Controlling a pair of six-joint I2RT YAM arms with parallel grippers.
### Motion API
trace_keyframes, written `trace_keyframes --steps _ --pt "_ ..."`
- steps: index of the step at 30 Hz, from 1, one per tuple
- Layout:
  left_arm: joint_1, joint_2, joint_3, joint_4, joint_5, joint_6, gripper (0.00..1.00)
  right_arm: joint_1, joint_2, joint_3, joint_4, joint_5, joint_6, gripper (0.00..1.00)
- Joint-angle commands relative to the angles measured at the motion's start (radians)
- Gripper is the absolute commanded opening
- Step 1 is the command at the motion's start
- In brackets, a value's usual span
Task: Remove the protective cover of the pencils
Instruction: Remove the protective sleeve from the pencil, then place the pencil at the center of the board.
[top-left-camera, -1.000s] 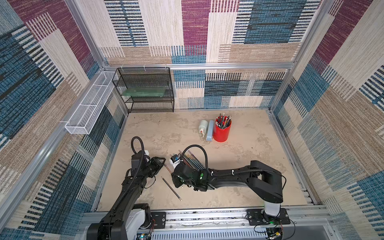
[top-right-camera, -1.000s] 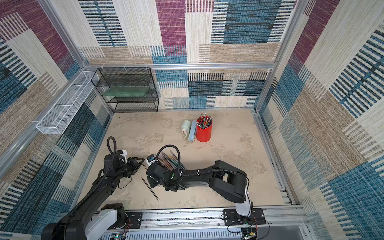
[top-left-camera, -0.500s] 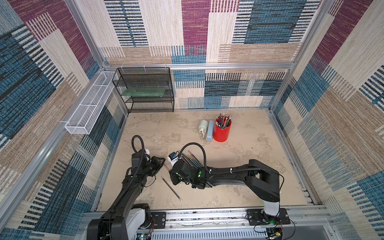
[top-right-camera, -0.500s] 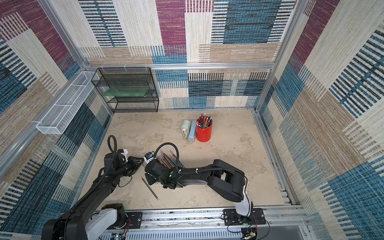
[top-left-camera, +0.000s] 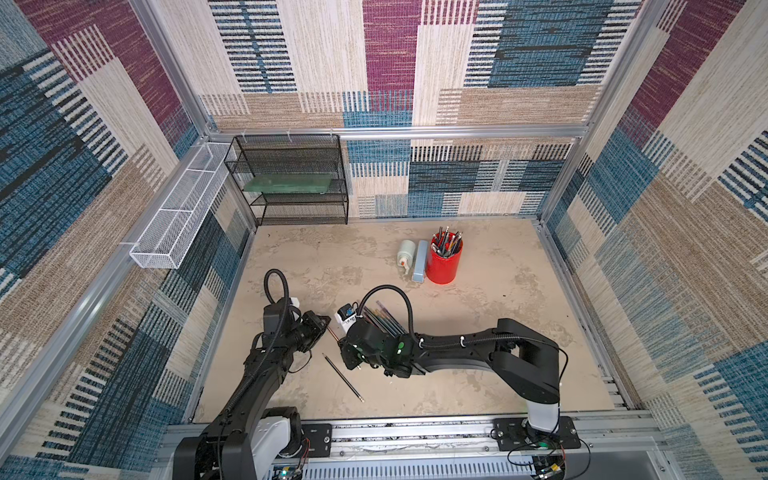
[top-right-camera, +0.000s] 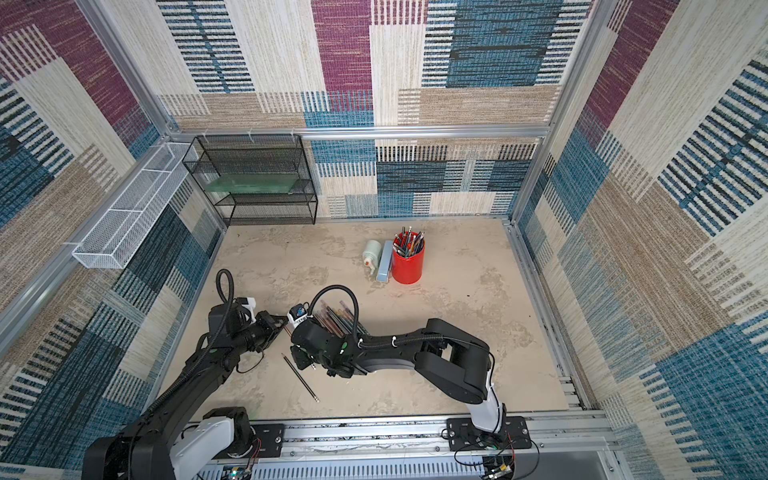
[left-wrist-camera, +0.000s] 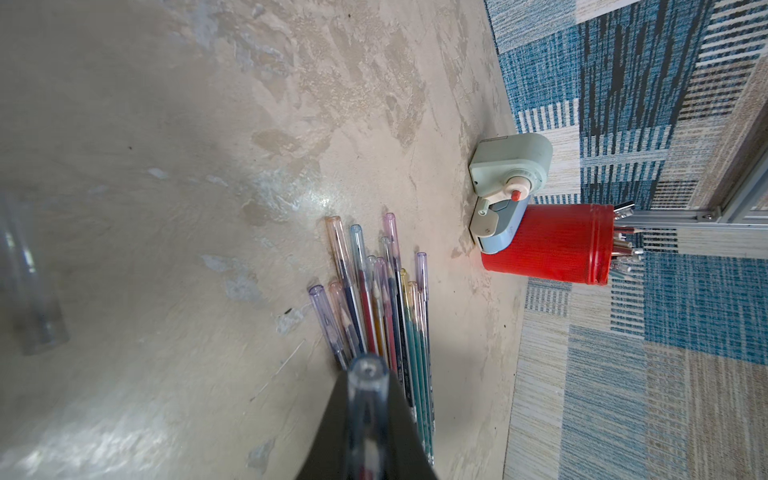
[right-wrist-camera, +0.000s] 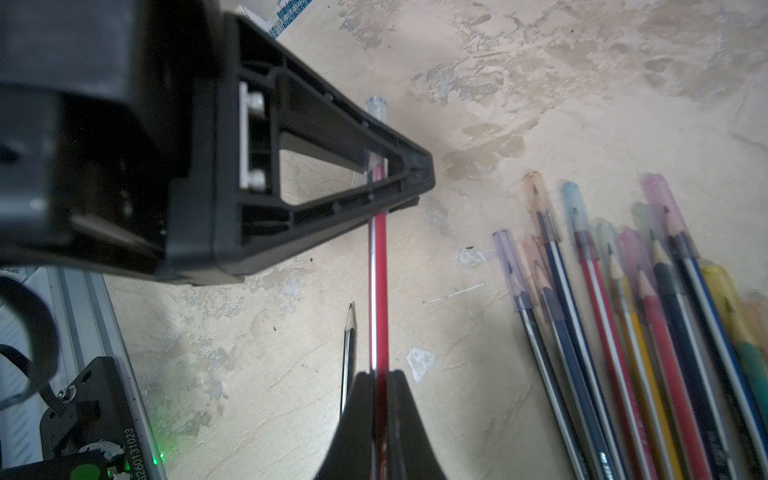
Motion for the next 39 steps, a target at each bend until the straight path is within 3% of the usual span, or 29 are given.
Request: trace_keyframes --steps 1,20,27,39 --pt "0.002 0.001 0.017 0.004 -0.020 0.014 0.00 0.006 -0.011 -0.011 0.004 -0.012 0.004 0.00" --pt "0.001 0.016 0.054 -0.081 -0.109 0.048 0.00 0.051 -0.070 -0.152 0.056 0.007 0.061 0.00" --pt "0.002 0.091 0.103 -0.150 -0.144 0.072 0.00 0.053 -0.074 -0.198 0.086 -0.003 0.076 0.00" --pt "0.003 0.245 0.181 -0.217 -0.165 0.107 0.00 0.072 0.031 -0.109 0.046 -0.044 0.091 0.00"
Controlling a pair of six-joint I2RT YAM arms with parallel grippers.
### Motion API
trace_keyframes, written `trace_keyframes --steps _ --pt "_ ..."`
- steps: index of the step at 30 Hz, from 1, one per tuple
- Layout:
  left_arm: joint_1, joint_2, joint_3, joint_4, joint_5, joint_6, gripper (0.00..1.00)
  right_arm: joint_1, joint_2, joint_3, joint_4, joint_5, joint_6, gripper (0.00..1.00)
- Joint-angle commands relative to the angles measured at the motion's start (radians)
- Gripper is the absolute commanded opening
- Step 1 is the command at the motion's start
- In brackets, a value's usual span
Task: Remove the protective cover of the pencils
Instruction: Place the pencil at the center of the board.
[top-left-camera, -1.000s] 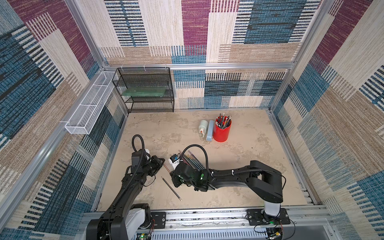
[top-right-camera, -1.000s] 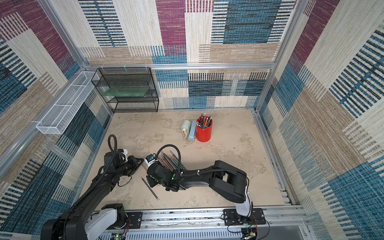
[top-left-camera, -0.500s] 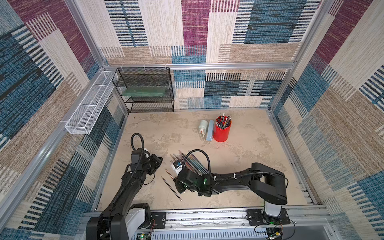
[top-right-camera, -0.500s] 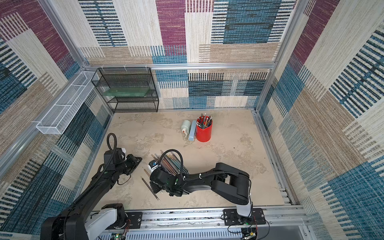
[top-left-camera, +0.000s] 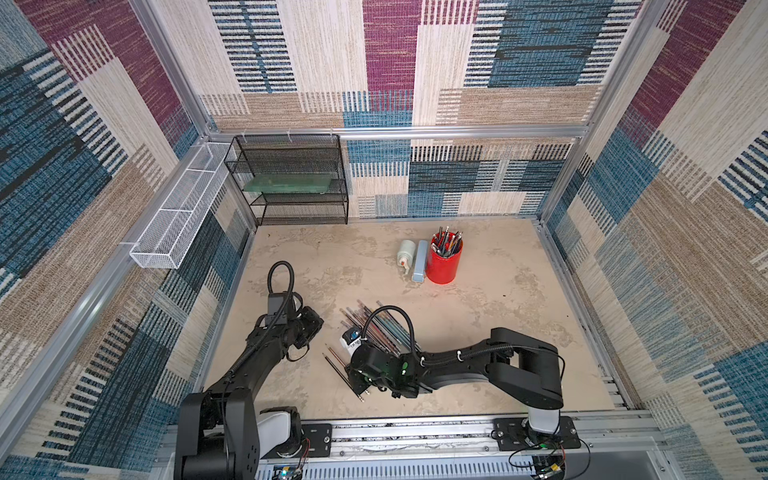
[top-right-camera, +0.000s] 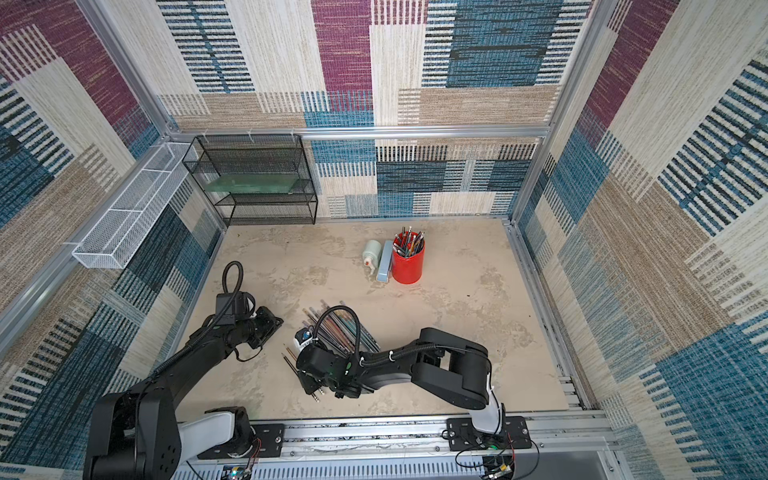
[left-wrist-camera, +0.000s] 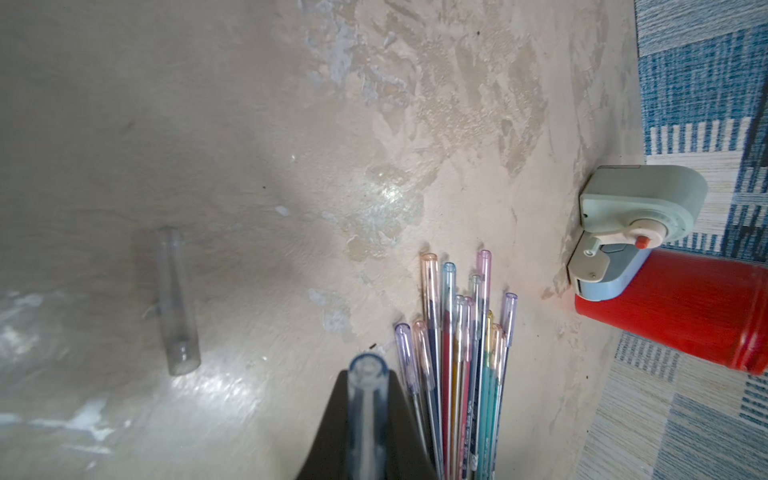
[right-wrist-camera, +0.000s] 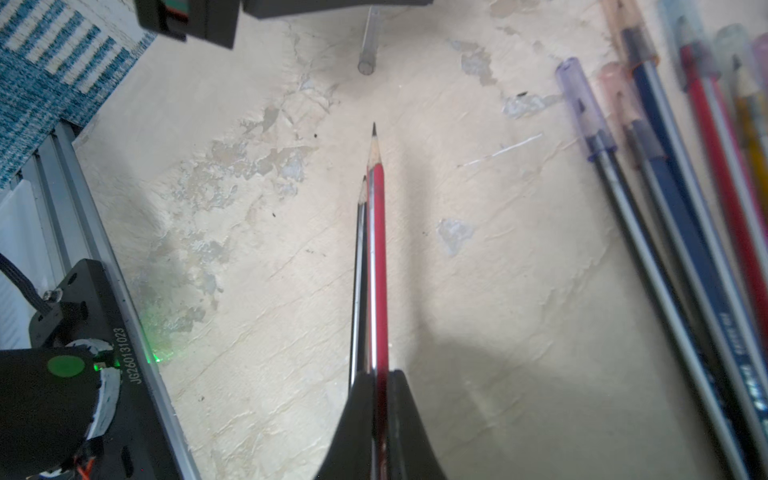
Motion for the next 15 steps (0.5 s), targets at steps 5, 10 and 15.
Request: trace_keyframes --steps 5,10,15 --pt "0.001 0.057 0.034 -0.039 -0.003 0.038 0.00 0.002 0.042 0.044 -0.009 -0.022 0.014 0.00" --pt "0.001 0.080 0.047 -0.050 -0.001 0.042 0.00 -0.002 0.051 0.046 -0.003 -0.031 0.020 0.00" --pt "0.002 0.089 0.054 -0.063 -0.012 0.045 0.00 -0.002 0.059 0.048 -0.010 -0.031 0.023 0.00"
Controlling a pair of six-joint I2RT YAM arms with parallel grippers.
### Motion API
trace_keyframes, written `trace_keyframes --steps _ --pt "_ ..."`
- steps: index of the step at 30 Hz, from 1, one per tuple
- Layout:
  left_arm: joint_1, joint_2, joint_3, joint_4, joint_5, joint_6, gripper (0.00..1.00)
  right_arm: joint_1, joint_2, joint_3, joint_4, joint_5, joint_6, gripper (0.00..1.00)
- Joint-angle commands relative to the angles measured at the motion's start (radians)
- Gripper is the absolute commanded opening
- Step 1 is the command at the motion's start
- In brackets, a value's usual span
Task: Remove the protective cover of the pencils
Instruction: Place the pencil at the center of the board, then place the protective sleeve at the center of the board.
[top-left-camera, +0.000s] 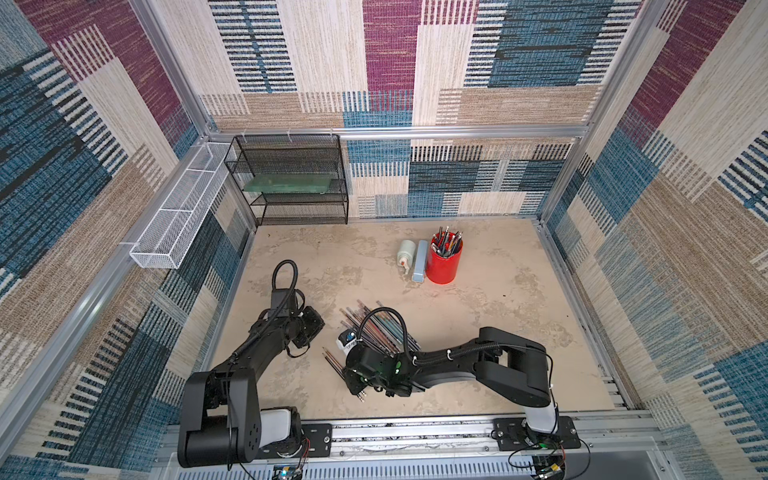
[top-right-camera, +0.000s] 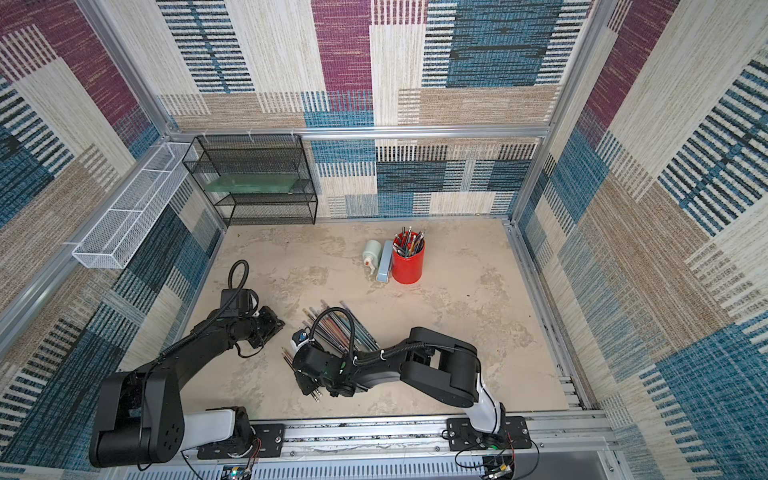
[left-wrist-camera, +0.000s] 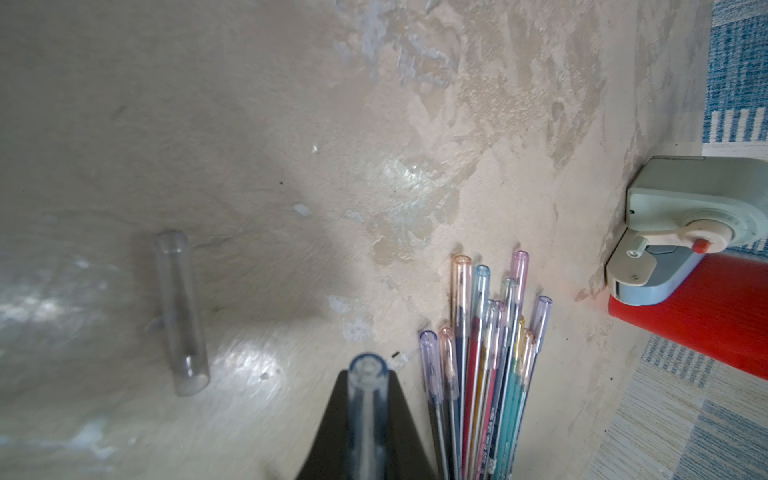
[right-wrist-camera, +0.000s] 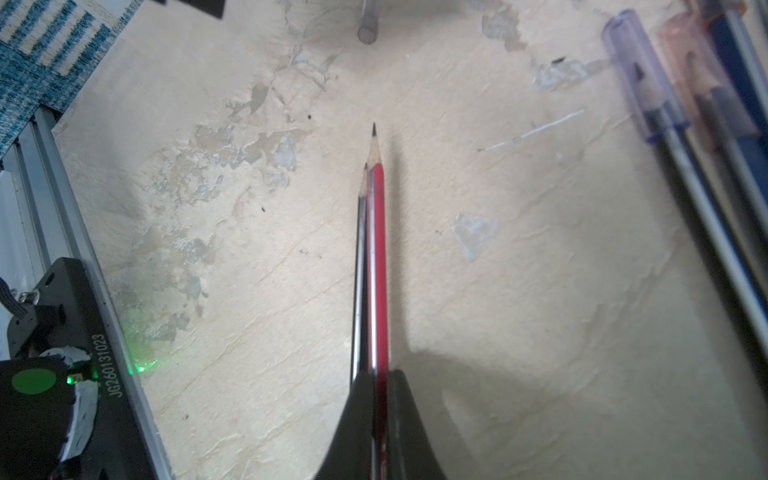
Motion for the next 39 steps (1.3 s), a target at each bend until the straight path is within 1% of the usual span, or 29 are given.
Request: trace_keyframes --steps 1,3,5,7,12,19,25,32,39 --pt "0.001 0.005 0.009 -0.019 -0.013 0.020 0.00 -0.002 0.009 0.006 0.000 -0.005 0.016 0.00" --pt "0.001 0.009 0.013 -0.022 -0.013 0.022 0.00 -0.004 0.009 0.004 0.002 -0.011 0.017 0.00" --pt "0.001 0.012 0.014 -0.025 -0.019 0.022 0.00 -0.004 0.011 0.006 0.001 -0.013 0.017 0.04" --pt "0.001 0.016 0.020 -0.035 -0.027 0.023 0.00 -0.004 0.008 0.006 -0.002 -0.015 0.017 0.05" --pt "0.001 0.033 0.045 -0.086 -0.073 0.033 0.00 -0.003 0.006 0.004 0.000 -0.015 0.017 0.08" --pt "0.001 0.066 0.063 -0.103 -0.073 0.041 0.00 -0.004 0.005 0.007 -0.001 -0.018 0.015 0.14" --pt "0.001 0.109 0.083 -0.112 -0.061 0.051 0.00 -0.003 0.000 0.007 0.001 -0.020 0.014 0.24" --pt "0.002 0.157 0.112 -0.147 -0.077 0.061 0.00 -0.005 -0.013 0.006 -0.005 -0.015 0.009 0.24" --pt "0.001 0.173 0.145 -0.207 -0.132 0.072 0.00 -0.014 -0.061 -0.012 -0.015 0.019 0.000 0.25"
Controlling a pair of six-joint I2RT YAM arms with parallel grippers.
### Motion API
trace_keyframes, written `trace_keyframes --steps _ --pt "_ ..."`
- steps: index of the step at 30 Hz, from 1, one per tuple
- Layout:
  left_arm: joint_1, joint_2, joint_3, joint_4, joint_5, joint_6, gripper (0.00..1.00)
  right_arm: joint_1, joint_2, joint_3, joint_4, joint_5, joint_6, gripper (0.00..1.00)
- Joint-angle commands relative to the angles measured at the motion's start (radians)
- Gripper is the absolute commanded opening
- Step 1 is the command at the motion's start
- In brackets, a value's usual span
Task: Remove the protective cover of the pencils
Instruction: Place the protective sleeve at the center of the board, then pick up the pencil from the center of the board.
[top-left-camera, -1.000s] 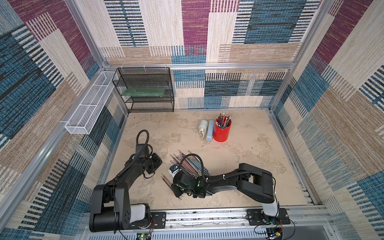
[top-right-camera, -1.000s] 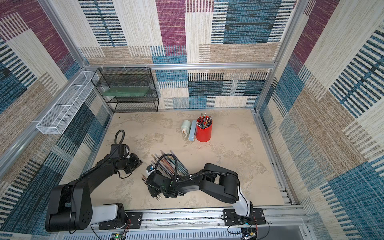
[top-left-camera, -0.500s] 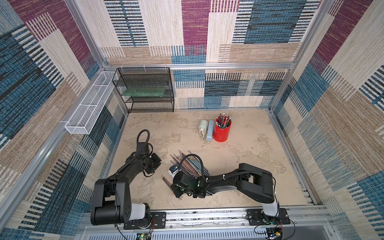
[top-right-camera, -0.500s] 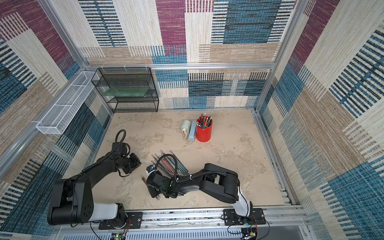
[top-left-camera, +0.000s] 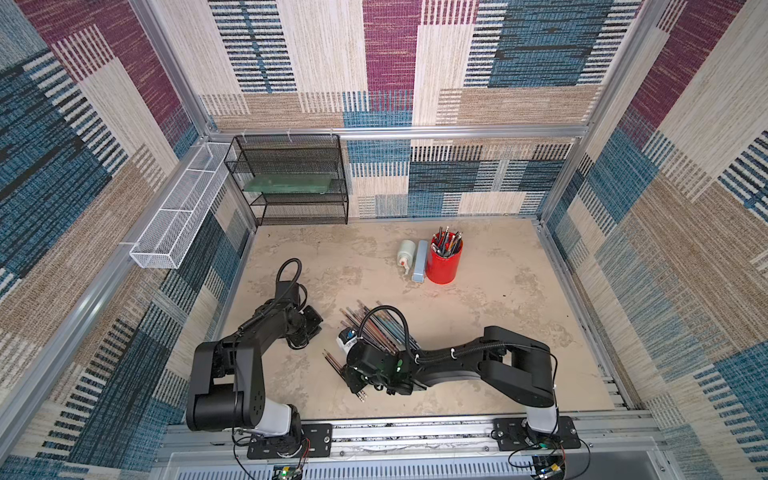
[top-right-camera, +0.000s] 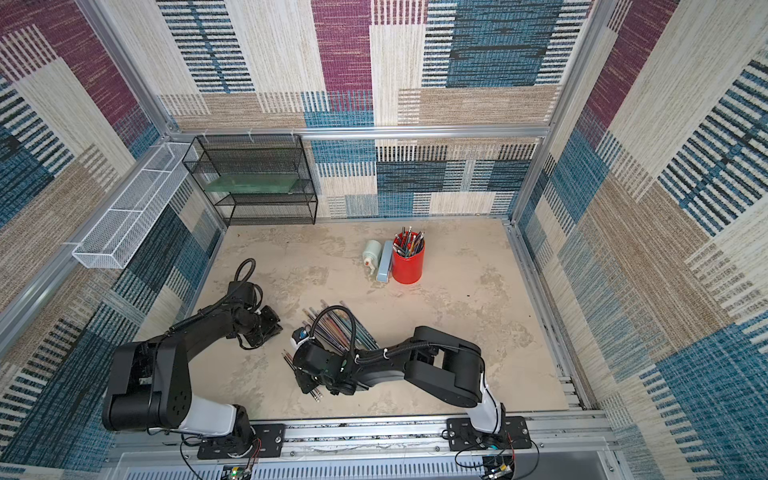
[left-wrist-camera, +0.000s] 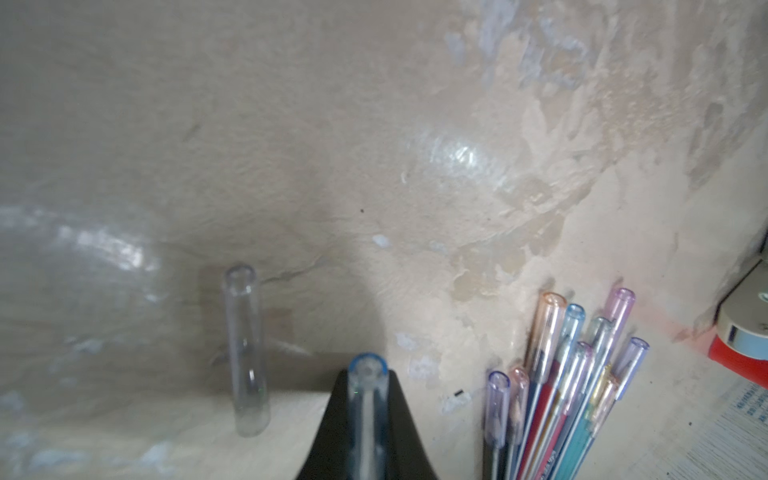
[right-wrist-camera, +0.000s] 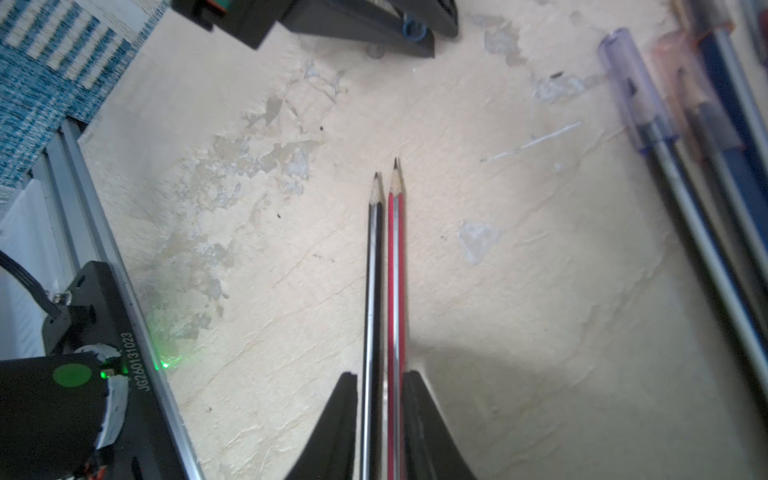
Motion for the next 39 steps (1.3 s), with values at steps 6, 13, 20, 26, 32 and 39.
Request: trace_keyframes --steps 6,13,20,26,32,39 --pt "0.001 0.027 0.057 -0.091 -0.089 0.052 0.00 -0.034 -0.081 -0.052 0.004 0.062 -0.013 0.27" --pt "0.001 0.073 0.087 -0.110 -0.097 0.066 0.00 -0.085 -0.132 -0.100 -0.006 0.094 -0.016 0.29" --pt "0.001 0.081 0.101 -0.129 -0.109 0.071 0.00 -0.121 -0.149 -0.125 -0.026 0.110 -0.019 0.29" --pt "0.000 0.062 0.106 -0.144 -0.129 0.072 0.01 -0.127 -0.139 -0.116 -0.042 0.111 -0.027 0.30" --pt "0.001 0.080 0.109 -0.139 -0.116 0.072 0.05 -0.131 -0.108 -0.084 -0.074 0.126 -0.037 0.30" --pt "0.001 0.084 0.113 -0.144 -0.114 0.073 0.08 -0.141 -0.095 -0.074 -0.084 0.123 -0.044 0.30"
